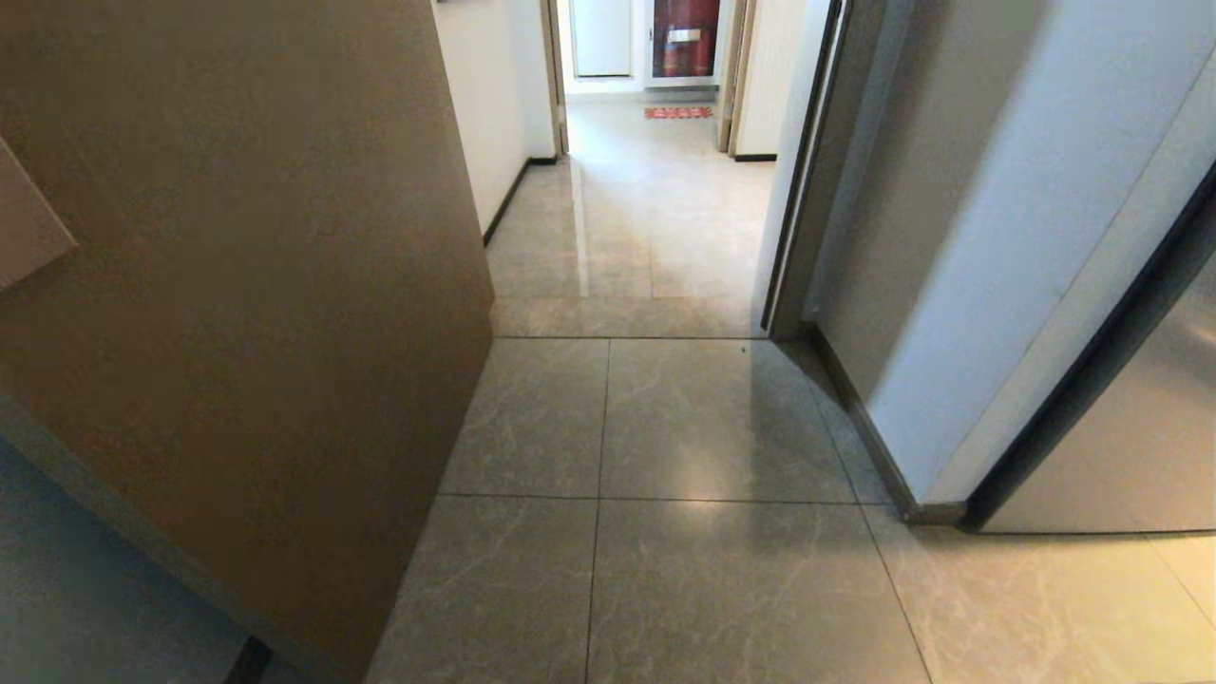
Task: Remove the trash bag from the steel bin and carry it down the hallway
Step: Put the trash bag at the door
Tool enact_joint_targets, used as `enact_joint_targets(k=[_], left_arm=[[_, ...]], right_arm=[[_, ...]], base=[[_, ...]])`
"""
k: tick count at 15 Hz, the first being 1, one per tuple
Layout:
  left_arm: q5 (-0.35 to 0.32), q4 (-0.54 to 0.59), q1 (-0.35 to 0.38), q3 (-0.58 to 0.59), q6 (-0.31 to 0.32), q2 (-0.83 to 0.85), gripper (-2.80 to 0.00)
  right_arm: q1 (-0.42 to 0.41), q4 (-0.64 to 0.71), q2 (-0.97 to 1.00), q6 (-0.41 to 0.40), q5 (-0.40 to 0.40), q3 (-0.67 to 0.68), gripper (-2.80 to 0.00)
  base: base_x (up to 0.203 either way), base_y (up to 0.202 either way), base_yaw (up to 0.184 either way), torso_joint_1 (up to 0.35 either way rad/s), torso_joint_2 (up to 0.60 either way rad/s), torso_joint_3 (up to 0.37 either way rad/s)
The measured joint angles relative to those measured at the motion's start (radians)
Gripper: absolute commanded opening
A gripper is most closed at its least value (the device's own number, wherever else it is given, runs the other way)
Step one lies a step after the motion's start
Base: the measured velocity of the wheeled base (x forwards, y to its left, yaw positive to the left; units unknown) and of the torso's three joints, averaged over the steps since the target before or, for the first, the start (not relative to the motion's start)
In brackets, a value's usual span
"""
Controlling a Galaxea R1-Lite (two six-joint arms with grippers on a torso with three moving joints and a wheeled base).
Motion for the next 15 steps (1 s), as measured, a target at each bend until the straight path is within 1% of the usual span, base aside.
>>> enact_joint_targets(k=[2,15], left_arm=[[0.000,0.001,0.000,0.000,-0.008,0.000,-2.80],[0.000,0.000,0.000,0.000,-0.010,0.000,-2.80]], right_arm=[[0.000,0.000,0.000,0.000,0.000,0.000,-2.80],[0.001,0.000,0.000,0.000,0.000,0.000,-2.80]], base=[[0.192,0.000,0.000,0.001,0.00,0.001],[0.194,0.000,0.000,0.002,0.00,0.003]])
